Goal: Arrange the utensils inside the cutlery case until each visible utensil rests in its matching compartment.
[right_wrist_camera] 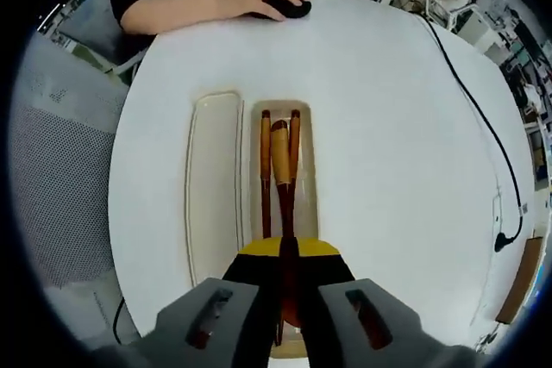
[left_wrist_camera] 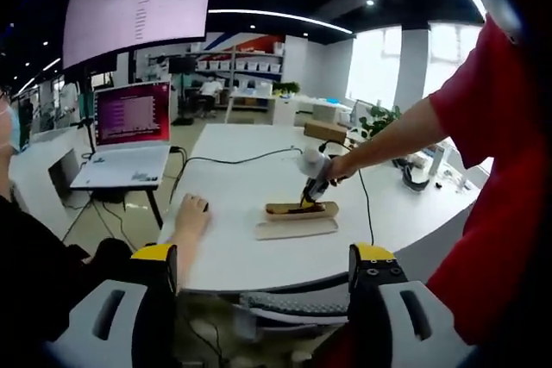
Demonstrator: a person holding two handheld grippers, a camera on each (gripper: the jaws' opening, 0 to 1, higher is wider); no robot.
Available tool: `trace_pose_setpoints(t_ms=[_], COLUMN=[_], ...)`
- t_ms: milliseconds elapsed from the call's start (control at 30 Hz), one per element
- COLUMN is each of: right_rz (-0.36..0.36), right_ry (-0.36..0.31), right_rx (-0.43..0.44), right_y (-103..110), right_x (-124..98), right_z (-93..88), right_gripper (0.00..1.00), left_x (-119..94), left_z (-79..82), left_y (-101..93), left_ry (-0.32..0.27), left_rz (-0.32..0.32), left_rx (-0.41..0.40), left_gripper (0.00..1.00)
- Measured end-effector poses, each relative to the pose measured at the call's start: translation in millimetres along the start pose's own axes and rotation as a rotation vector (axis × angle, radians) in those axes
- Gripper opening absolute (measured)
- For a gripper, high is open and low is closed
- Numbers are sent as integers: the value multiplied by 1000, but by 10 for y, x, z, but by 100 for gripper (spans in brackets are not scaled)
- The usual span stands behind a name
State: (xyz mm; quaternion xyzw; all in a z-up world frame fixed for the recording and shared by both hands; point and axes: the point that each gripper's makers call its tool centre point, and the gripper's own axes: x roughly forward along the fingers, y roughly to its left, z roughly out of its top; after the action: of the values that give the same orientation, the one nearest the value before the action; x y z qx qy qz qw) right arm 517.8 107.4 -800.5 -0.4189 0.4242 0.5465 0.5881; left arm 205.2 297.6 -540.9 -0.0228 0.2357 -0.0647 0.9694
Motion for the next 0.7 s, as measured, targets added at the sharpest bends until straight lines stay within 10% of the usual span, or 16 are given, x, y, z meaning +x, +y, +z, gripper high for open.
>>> trace_pose_setpoints(t_ms=[700], right_rz=[-241], right_ry=[-91], right_rx=[421], right_y=[30], right_x=[-726], right_z=[-741], right_gripper=[9], left_x=[960], left_z=[349], left_y=[-18], left_ry=[-4], left_rz=[-346], left_rx=[142], left_gripper=[83])
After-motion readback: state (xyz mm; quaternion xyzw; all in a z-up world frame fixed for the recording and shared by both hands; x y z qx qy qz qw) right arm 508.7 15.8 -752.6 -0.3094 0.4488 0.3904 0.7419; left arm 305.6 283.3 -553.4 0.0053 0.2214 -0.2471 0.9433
